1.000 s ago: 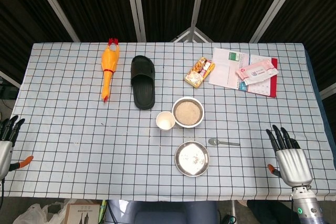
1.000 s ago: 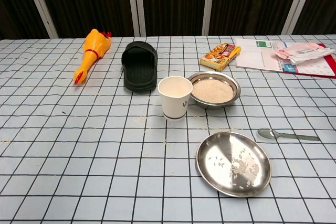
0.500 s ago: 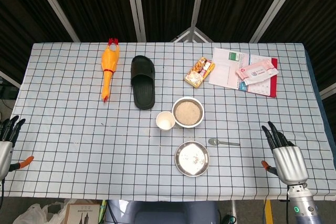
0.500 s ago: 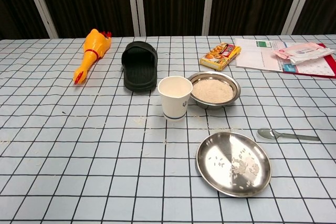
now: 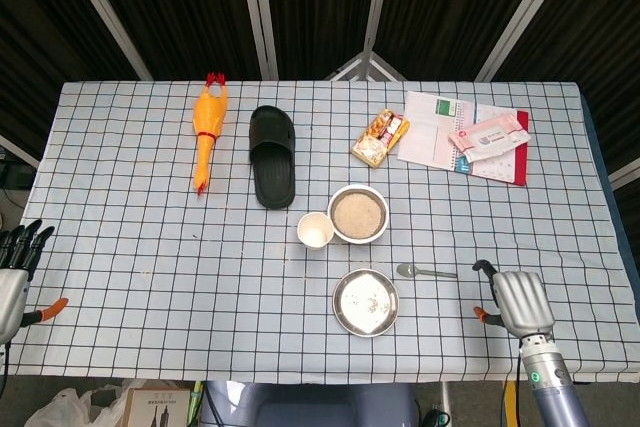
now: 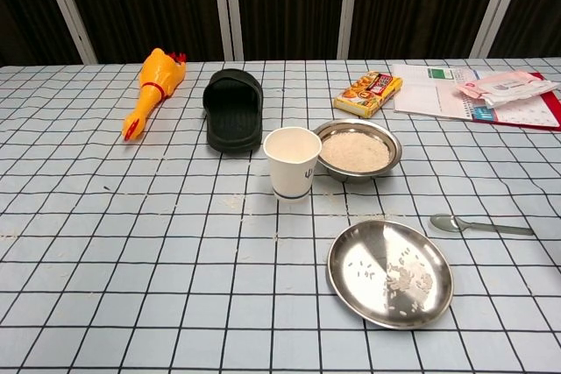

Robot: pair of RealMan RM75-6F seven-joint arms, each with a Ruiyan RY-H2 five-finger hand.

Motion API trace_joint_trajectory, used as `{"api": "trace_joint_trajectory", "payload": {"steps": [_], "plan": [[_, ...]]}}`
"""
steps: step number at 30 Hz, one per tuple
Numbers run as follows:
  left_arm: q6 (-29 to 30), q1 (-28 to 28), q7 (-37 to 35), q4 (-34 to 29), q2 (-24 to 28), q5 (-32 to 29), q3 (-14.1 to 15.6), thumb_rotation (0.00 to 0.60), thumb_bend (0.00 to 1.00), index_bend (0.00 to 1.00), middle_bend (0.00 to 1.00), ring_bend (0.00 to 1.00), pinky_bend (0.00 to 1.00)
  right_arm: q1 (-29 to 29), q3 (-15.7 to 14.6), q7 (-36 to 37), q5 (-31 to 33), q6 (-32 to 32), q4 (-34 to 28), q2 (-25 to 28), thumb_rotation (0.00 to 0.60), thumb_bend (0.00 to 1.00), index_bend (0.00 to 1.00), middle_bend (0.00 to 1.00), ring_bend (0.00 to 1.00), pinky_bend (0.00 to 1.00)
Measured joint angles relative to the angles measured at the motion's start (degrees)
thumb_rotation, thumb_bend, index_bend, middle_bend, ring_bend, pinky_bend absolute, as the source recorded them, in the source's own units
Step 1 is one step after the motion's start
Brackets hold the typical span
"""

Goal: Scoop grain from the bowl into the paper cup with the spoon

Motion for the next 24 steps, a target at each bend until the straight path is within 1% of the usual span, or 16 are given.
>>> {"api": "trace_joint_trajectory", "payload": {"steps": [5,11,17,24], "plan": [[0.09,0.13,-0.17,-0.14,0.09,-0.13,0.02,0.600,0.00,0.00,0.00,0.00,0.00,2.09,0.64,-6.41,2.77,-1.20,3.13,-5.85,0.600,0.35,0.51,0.83,0.99,1.00],[-0.07,0.16,-0.53,-0.20,0.28,-0.25,0.09,0.600,0.00,0.00,0.00,0.00,0.00,4.34,2.17,-10.34,7.05,-2.43,6.68,-11.62,0.600,0.39,0.51,0.83,0.99,1.00],[-0.12,0.28,-1.03,-0.26,0.55,-0.45,0.13,0.600,0.00,0.00,0.00,0.00,0.00,5.96,3.41,-12.41,10.18,-3.25,9.95,-15.03,0.600,0.40,0.51,0.83,0.99,1.00],[-0.18,0.50,-1.52,-0.27,0.85,-0.84,0.20,0.600,0.00,0.00,0.00,0.00,0.00,7.08,4.22,-13.13,12.95,-4.06,13.60,-17.23,0.600,0.40,0.51,0.83,0.99,1.00]]}}
